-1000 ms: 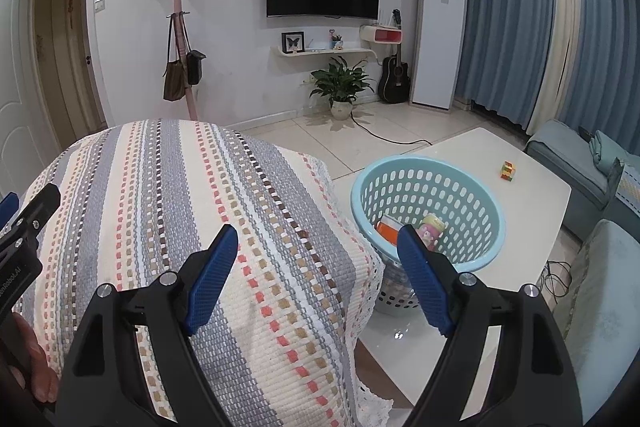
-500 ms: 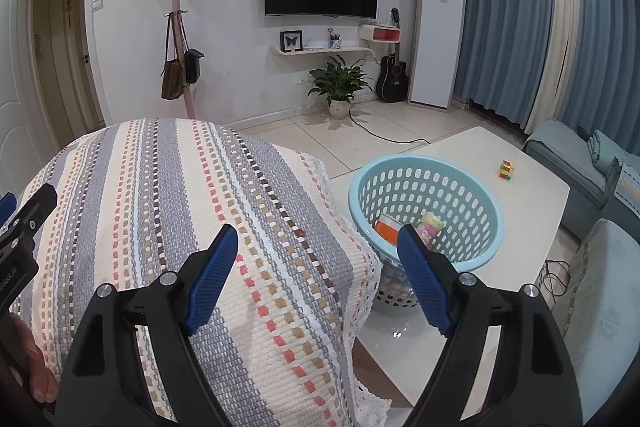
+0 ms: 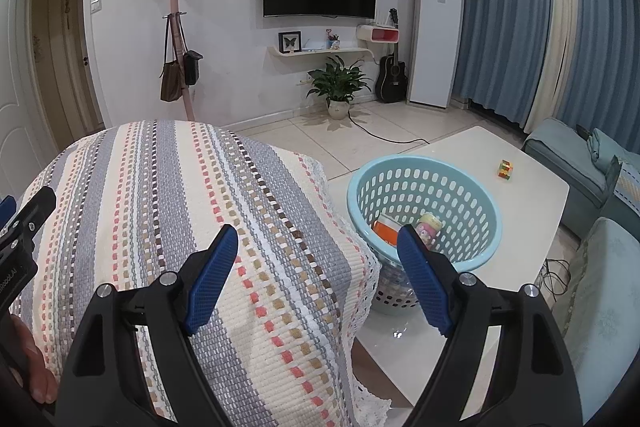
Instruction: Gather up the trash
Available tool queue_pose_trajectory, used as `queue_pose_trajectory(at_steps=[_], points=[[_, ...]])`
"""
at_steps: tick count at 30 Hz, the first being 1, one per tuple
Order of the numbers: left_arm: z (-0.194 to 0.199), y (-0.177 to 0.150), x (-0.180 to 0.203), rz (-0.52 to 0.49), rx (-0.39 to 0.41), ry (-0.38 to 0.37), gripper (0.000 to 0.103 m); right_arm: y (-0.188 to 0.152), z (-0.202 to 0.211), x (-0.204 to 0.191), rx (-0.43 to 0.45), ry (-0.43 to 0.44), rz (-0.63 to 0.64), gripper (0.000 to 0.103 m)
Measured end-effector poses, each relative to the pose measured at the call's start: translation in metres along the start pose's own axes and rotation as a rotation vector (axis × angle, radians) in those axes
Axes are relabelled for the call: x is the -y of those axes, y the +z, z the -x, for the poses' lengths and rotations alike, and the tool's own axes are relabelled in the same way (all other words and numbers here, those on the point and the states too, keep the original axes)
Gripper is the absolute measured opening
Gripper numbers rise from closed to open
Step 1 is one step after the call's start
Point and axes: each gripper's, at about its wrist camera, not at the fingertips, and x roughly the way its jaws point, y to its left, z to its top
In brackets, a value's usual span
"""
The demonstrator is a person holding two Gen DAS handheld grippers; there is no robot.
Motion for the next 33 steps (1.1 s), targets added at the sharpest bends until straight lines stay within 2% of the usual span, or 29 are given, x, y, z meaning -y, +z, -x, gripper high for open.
queue_pose_trajectory(at_steps=[33], points=[[0.0047, -0.0033, 0.007, -0.011, 0.01, -0.005, 0.094, 0.0007, 0.0037, 0.0024, 0.007, -0.005, 0.0, 0.078]])
